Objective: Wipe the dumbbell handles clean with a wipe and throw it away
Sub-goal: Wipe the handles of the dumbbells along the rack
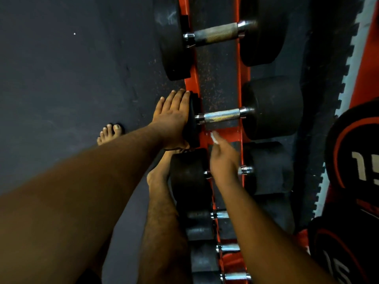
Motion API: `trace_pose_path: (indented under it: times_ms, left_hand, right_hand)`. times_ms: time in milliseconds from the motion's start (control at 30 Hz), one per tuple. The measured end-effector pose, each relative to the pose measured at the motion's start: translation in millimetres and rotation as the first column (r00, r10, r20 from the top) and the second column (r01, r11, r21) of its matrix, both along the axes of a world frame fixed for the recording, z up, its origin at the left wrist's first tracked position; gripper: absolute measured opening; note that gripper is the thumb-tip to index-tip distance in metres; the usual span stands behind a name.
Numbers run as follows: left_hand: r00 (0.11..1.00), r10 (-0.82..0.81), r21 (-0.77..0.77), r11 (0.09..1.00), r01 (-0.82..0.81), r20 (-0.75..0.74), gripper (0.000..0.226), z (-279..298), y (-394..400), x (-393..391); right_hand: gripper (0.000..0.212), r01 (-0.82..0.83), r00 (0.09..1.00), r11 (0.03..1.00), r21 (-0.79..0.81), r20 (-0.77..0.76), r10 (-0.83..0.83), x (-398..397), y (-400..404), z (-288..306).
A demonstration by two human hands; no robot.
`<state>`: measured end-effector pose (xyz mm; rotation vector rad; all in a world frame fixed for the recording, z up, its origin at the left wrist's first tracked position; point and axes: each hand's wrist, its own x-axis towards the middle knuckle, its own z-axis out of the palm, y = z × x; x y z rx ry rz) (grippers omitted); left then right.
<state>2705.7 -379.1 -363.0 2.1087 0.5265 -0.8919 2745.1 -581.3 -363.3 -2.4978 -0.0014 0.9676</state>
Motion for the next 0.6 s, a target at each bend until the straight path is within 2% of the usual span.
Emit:
trace_pose_path:
  times_ms: [33,67,100,133,167,267,333,433,533,600]
  left_hand:
    - [1.000,0.001,0.001,1.000,-0.001,0.002,0.153,-1,0,0]
    - [1.000,0.000,0.003,1.000,0.000,0.004,0.153,-1,0,-1]
    - [1.000,-0.002,0.008,1.000,0.001,0.006,0.154,-1,0,-1]
    - [1.000,-0.006,0.015,1.000,0.006,0.009,0.154,-1,-2,0]
    - [1.000,-0.010,0.020,1.000,0.010,0.011,0.154,-2,-3,1]
    - [1.000,-0.023,0.025,0.999,0.023,0.005,0.154,-3,-2,0]
    - [1.000,-0.024,0.039,0.999,0.023,0.010,0.155,-4,-4,-1]
    - [1.000,-0.011,0.046,0.999,0.010,0.015,0.154,-5,-6,-2]
    - [1.000,-0.013,0.046,0.999,0.012,0.021,0.155,-6,-5,-3]
    - [1.000,-0.015,0.044,0.999,0.014,0.020,0.154,-7,-5,-3]
  right_hand:
    - [0.038,0.418,0.906,0.907,0.062,-0.099,-0.411,2,6,3]
    - [0.036,0.721,0.690,0.687,0.090,-0.186,-0.699,9,14,3]
    - [0.033,0.876,0.481,0.469,0.110,-0.245,-0.842,19,22,3]
    - [0.028,0.942,0.334,0.310,0.126,-0.291,-0.896,31,28,2]
    - [0.024,0.967,0.247,0.212,0.140,-0.333,-0.910,44,35,-1]
    - [0.030,0.982,0.144,0.067,0.177,-0.469,-0.871,71,60,-5]
    - [0.029,0.986,0.092,0.006,0.164,-0.524,-0.847,84,73,-3]
    - [0.009,0.986,0.099,0.007,0.169,-0.542,-0.835,92,79,-1]
    - [0.010,0.982,0.112,-0.001,0.189,-0.587,-0.802,86,73,7]
    - [0.023,0.980,0.104,-0.019,0.198,-0.589,-0.802,82,69,9]
